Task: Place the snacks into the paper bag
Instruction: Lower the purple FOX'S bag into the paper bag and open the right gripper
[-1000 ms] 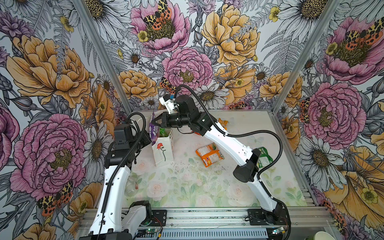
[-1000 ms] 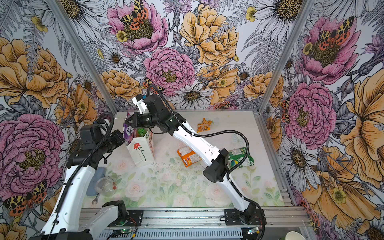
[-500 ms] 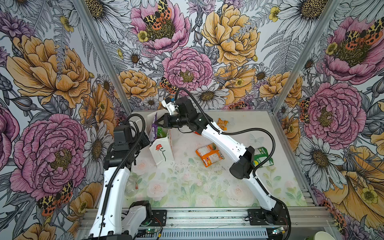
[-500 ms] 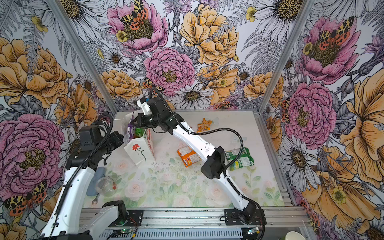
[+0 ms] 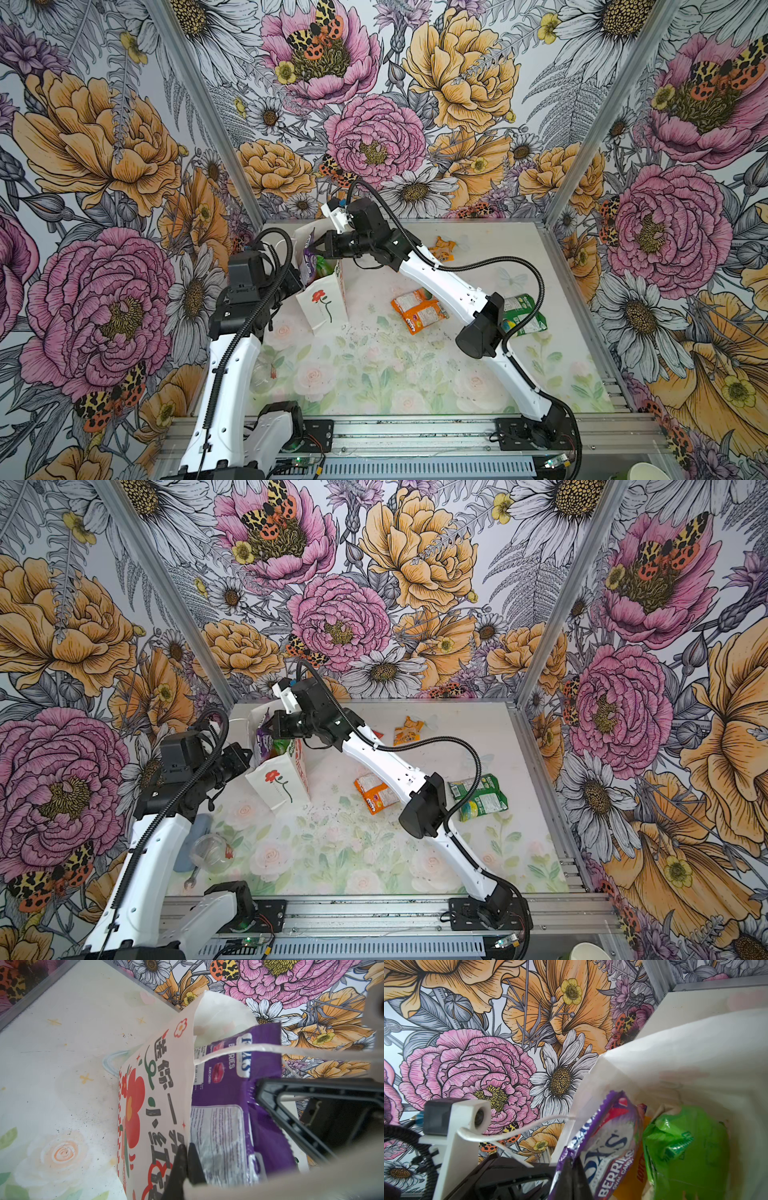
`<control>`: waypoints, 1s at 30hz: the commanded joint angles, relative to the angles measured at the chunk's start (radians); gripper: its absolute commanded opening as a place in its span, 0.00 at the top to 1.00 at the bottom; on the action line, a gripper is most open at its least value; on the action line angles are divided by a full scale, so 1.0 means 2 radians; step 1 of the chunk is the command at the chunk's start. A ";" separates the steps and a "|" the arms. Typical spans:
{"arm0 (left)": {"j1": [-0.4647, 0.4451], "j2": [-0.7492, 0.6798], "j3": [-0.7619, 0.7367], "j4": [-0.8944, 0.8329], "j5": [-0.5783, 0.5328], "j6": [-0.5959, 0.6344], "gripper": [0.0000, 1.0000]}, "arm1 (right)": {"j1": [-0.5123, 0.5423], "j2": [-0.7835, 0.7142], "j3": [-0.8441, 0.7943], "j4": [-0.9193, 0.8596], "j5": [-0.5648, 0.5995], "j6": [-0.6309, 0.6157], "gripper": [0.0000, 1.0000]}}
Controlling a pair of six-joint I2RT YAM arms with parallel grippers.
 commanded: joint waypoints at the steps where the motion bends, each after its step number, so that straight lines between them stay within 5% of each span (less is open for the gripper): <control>1: -0.003 -0.008 0.003 0.018 0.034 0.010 1.00 | 0.003 0.006 0.013 -0.020 0.051 -0.036 1.00; 12: -0.017 0.002 0.017 0.031 0.065 0.003 1.00 | 0.005 -0.027 0.012 -0.080 0.135 -0.101 1.00; 30: -0.036 -0.021 0.007 0.024 -0.002 0.005 1.00 | 0.039 -0.050 0.006 -0.135 0.164 -0.155 1.00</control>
